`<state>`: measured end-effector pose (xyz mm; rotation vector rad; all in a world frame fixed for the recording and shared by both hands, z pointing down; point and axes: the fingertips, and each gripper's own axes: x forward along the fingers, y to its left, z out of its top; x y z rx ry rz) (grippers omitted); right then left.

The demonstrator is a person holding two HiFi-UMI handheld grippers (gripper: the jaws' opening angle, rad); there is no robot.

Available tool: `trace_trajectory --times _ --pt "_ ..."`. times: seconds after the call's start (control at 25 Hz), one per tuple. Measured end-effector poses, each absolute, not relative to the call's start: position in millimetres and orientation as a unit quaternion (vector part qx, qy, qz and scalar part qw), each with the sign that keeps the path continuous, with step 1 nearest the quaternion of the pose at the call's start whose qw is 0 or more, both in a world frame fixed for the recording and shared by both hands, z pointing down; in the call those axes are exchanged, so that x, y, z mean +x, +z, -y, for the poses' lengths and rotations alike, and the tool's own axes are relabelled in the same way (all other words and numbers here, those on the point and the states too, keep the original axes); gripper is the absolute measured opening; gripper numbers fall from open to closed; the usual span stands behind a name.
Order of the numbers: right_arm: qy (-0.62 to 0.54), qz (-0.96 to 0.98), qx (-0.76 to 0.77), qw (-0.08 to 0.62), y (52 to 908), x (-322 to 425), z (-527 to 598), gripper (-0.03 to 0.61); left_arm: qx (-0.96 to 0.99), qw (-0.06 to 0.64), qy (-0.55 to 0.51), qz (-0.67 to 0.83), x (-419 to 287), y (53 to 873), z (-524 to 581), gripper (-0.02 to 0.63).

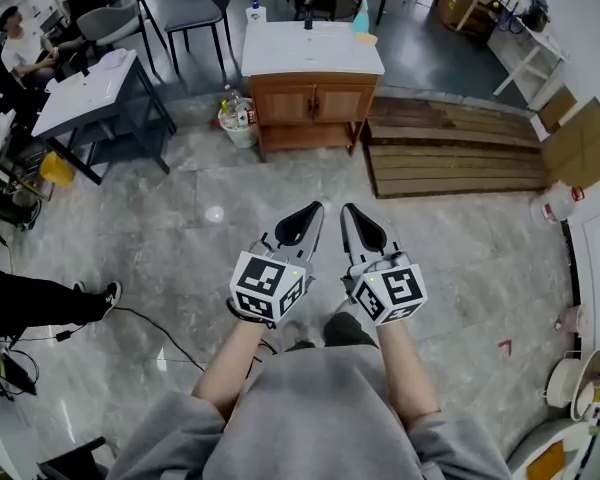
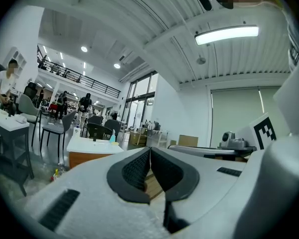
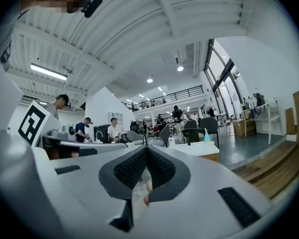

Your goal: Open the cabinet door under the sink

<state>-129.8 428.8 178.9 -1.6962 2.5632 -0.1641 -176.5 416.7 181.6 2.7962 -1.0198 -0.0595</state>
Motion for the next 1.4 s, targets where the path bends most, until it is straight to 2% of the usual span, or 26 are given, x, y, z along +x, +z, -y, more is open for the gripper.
trace_trajectory --times 0.6,1.4 --pt "-0.088 -0.829 -0.551 0.037 204 -115 -341 0.008 0.935 0.101 0.012 0.341 -164 209 -336 0.014" --pt "-0.108 -0.850 -0.513 0.051 210 -44 -199 0.008 0.914 0.096 0.040 0.392 -92 211 -196 0.014"
